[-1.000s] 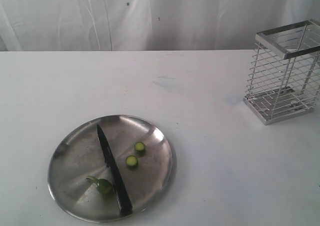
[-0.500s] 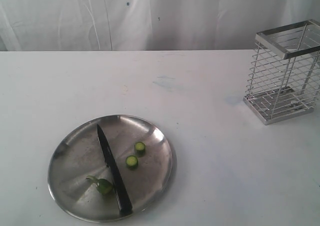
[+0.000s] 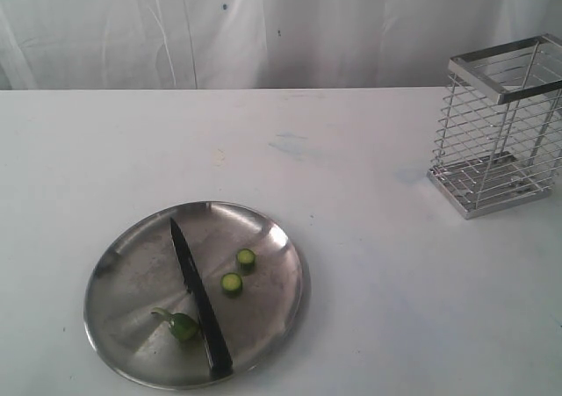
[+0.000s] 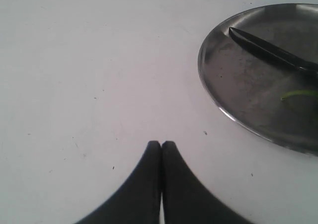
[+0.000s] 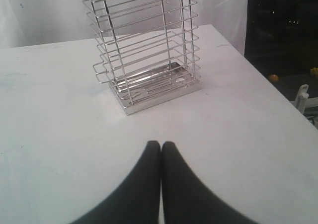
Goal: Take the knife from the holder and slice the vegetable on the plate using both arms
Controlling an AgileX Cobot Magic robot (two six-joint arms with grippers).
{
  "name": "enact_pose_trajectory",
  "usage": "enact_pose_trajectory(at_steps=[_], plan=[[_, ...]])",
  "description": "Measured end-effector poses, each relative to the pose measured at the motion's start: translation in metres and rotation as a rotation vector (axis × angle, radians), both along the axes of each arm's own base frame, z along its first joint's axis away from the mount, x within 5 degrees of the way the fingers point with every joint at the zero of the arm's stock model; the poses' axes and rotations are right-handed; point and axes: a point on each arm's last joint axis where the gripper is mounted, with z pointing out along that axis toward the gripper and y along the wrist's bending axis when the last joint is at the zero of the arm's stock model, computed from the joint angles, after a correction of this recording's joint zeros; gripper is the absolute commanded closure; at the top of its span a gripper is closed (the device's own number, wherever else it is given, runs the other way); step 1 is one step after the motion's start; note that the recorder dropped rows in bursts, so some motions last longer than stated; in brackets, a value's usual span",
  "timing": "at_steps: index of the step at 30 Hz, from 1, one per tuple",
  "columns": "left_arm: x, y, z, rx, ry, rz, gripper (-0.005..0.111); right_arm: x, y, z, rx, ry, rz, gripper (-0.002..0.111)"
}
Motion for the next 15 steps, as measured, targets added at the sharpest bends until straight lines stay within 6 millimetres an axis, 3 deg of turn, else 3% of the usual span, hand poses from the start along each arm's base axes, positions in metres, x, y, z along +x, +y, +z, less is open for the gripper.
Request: enact_pose_trajectory(at_steps=[15], plan=[[0.0003, 0.0001, 0.0006, 0.000, -0.007, 0.001, 0.107, 0.0000, 0.0000, 0.0000, 0.000, 0.000, 0.000, 0.108]])
